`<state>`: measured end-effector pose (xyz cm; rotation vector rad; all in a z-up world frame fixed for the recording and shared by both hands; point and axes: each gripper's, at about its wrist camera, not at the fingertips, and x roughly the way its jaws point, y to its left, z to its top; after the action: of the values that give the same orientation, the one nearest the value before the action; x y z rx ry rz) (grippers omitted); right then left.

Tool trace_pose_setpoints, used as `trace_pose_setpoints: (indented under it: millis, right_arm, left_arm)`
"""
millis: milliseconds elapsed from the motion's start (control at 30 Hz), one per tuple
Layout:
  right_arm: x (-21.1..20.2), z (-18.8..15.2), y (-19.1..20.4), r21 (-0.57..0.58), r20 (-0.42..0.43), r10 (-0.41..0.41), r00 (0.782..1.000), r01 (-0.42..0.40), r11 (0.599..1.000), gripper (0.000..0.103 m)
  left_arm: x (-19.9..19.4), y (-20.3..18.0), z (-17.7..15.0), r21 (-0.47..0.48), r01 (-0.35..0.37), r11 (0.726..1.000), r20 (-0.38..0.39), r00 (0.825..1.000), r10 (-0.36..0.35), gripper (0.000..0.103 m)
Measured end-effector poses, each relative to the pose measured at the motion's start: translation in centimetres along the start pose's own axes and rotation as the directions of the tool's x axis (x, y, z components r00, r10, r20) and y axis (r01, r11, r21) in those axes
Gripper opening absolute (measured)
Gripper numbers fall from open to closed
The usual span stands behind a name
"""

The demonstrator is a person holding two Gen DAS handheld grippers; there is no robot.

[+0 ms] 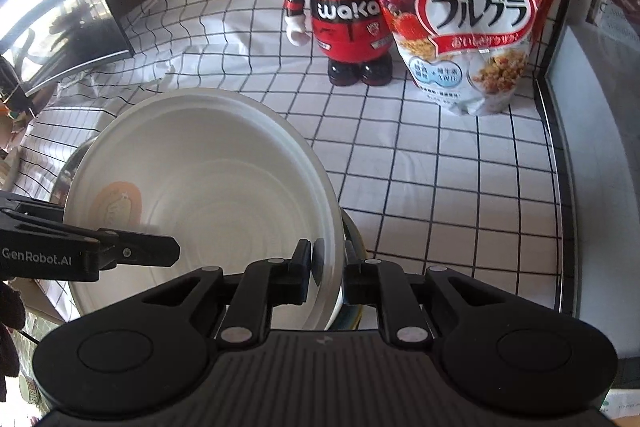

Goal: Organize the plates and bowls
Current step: 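Lower the white labelled bowl into the blue bowl and open both grippers, then close the left gripper on the stacked bowls' rim while the right gripper approaches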

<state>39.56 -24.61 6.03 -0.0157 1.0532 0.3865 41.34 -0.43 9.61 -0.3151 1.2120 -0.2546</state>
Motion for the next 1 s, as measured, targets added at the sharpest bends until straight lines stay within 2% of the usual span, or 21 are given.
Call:
trace_pose_setpoints:
  millis: [67,333,533,667,733,767,800,900,1000]
  right_arm:
    - [-0.1,0.2,0.1,-0.006,0.005,-0.001,1.0,0.001,1.0,0.018]
    - [0.6,0.2,-0.5,0.001,-0.03,-0.027,0.999,0.027,1.0,0.018]
    - [0.6,0.0,-0.5,-0.006,-0.036,-0.04,0.999,0.04,0.999,0.018]
    - [-0.3,0.4,-0.9,0.003,-0.006,-0.015,1.0,0.015,1.0,0.025]
    - [-1.0,0.9,-1.1,0.017,0.029,0.016,0.999,-0.016,1.0,0.036]
    - [-1.4,1.1,-1.2,0.023,0.051,0.024,0.998,-0.025,0.999,0.047]
    - [-1.7,1.2,-1.3,0.025,0.069,0.026,0.997,-0.028,0.999,0.053]
    - [-1.4,1.3,-1.7,0.024,0.096,0.044,0.994,-0.047,0.999,0.054]
    - [-0.4,0.6,-2.6,0.043,0.104,0.108,0.989,-0.113,0.993,0.054]
  left_arm:
    - [-0.2,0.0,0.1,0.0,0.001,1.0,-0.002,1.0,-0.001,0.032]
    - [2.1,0.6,-0.4,0.01,-0.037,0.999,-0.051,0.998,0.038,0.032]
    - [2.4,0.4,-0.3,0.039,-0.049,0.998,-0.051,0.997,0.051,0.032]
    - [0.6,-0.1,0.3,0.05,-0.014,0.999,-0.022,1.0,0.015,0.032]
    - [-0.1,-0.2,0.7,0.048,0.005,0.999,-0.005,1.0,-0.005,0.032]
    - [-0.3,-0.2,0.9,0.047,0.001,0.999,0.006,1.0,-0.001,0.032]
    - [-0.3,-0.1,1.0,0.043,-0.008,0.999,0.017,1.0,0.007,0.032]
    - [0.4,0.6,0.9,0.024,-0.034,0.999,0.018,0.999,0.033,0.032]
    - [1.7,1.7,0.1,-0.009,-0.031,0.999,-0.011,0.999,0.031,0.032]
